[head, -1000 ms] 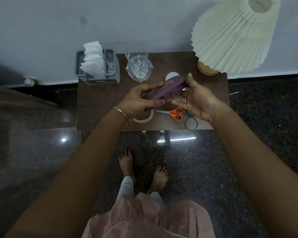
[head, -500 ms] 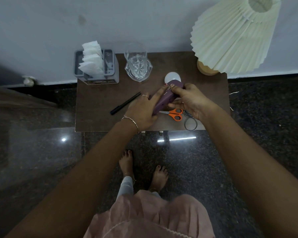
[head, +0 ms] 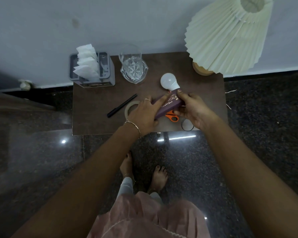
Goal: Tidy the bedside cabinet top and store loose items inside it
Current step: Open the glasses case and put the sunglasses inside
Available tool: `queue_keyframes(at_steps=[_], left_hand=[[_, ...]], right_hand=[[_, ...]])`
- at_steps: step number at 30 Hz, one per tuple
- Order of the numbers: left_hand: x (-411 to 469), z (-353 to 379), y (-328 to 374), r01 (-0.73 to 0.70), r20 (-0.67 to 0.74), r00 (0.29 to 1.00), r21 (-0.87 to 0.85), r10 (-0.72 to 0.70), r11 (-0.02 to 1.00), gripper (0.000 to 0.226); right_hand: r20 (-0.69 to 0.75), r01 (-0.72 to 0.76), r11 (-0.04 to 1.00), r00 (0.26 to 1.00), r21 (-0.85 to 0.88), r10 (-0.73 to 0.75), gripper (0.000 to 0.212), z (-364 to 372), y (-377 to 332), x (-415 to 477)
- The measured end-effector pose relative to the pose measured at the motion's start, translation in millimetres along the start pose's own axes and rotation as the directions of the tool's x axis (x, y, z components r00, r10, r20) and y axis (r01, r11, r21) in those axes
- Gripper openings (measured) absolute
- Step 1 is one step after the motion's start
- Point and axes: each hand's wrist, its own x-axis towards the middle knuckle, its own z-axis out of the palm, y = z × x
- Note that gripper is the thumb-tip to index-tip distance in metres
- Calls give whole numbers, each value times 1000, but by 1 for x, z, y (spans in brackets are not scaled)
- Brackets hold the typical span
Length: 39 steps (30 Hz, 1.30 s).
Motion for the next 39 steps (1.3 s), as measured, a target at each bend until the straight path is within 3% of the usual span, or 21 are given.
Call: queue_keyframes(at_steps=[3, 7, 9, 11, 14, 16, 20, 32, 35, 39], left_hand=[[8, 7, 2, 80, -70, 992, -334, -109, 939, 104], [19, 26, 5, 224, 37, 965, -625, -258, 748, 120], [23, 31, 12, 301, 112, 943, -690, -314, 659, 106], [27, 34, 23, 346, 186, 928, -749, -322, 565, 77], [30, 40, 43, 359, 227, 923, -800, -311, 481, 48], [33, 47, 52, 372, 257, 922, -791, -289, 485, 40], [37, 64, 68, 375, 298, 927, -766, -229, 523, 35], [54, 73, 71, 423, 298, 904, -730, -306, 538, 26], [57, 75, 70, 431, 302, 900, -722, -313, 542, 26], [58, 78, 73, 451, 322, 891, -707, -320, 545, 28]], right_hand=[[-61, 30, 988, 998, 152, -21, 12, -17, 9, 0], [-206, 150, 906, 976, 395, -72, 6, -51, 29, 0], [-259, 181, 853, 964, 489, -56, 13, -66, 39, -1], [-304, 202, 805, 952, 558, -28, 20, -79, 47, -1], [-337, 204, 756, 941, 622, 24, 11, -92, 58, 1], [-354, 186, 750, 933, 634, 68, 2, -98, 62, 3], [-383, 177, 738, 916, 651, 118, 7, -107, 69, 9], [-388, 185, 711, 912, 678, 133, 18, -112, 76, 24], [-444, 194, 780, 889, 594, 117, 20, -113, 79, 31], [-559, 220, 921, 829, 320, -4, 21, -112, 79, 36]])
